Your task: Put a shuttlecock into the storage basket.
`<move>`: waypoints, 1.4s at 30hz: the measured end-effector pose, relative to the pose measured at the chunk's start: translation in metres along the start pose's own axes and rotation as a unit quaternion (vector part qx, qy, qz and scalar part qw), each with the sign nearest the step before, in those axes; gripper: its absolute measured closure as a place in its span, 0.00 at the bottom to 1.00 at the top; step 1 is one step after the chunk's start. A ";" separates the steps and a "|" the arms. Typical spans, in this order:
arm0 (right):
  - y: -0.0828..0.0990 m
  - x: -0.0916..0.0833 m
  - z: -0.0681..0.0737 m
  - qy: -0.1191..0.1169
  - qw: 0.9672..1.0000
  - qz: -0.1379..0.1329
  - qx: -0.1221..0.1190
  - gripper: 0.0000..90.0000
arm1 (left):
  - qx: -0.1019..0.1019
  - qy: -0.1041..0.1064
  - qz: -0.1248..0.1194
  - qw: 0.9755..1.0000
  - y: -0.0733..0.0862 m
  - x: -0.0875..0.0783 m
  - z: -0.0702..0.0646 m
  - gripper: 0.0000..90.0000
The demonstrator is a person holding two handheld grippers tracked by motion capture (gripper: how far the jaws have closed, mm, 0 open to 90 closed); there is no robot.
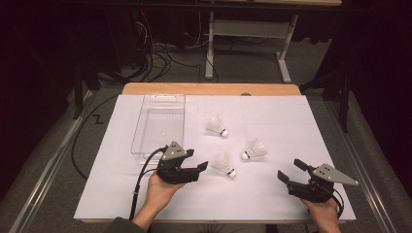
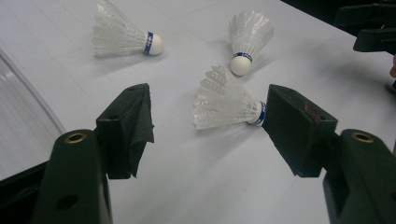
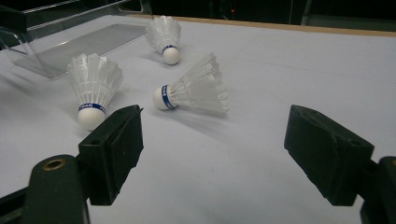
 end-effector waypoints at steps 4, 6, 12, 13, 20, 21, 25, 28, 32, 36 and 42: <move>0.000 0.000 0.000 0.000 1.000 0.000 -0.001 0.22 | 0.003 0.004 0.018 1.000 -0.003 0.009 -0.003 0.38; 0.000 0.000 0.000 -0.001 1.000 0.001 -0.001 0.22 | 0.007 0.006 0.031 0.999 -0.005 0.016 -0.004 0.38; 0.000 0.000 0.000 -0.002 1.000 0.001 -0.001 0.22 | 0.004 0.011 0.063 0.998 -0.008 0.027 -0.005 0.40; 0.000 0.000 0.000 -0.002 1.000 0.001 -0.001 0.22 | 0.004 0.011 0.063 0.998 -0.008 0.027 -0.005 0.40; 0.001 0.000 0.000 -0.002 1.000 0.002 -0.002 0.22 | -0.003 0.023 0.124 0.992 -0.010 0.037 -0.004 0.41; 0.001 0.000 0.000 -0.002 1.000 0.002 -0.002 0.22 | -0.005 0.031 0.142 0.989 -0.010 0.040 -0.004 0.42; 0.001 0.000 0.000 -0.002 1.000 0.003 -0.003 0.22 | -0.015 0.042 0.171 0.984 -0.009 0.045 -0.004 0.42; 0.001 0.000 0.001 -0.003 1.000 0.003 -0.003 0.22 | -0.013 0.050 0.199 0.979 -0.008 0.050 -0.005 0.43; 0.001 0.001 0.001 -0.004 1.000 0.004 -0.004 0.22 | -0.011 0.052 0.208 0.977 -0.009 0.053 -0.006 0.44; 0.001 0.001 0.001 -0.004 1.000 0.004 -0.005 0.22 | -0.009 0.055 0.222 0.974 -0.009 0.056 -0.006 0.44; 0.001 0.001 0.001 -0.004 1.000 0.005 -0.006 0.22 | -0.010 0.060 0.242 0.968 -0.008 0.062 -0.007 0.44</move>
Point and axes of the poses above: each handheld gripper's, and its own axes: x roughly forward along the jaws, y roughly out of its underside, z roughly to its left, the point moved 9 cm from there along x, roughly forward along the jaws, and after that the axes turned 9 degrees about x, right-handed, at the moved point
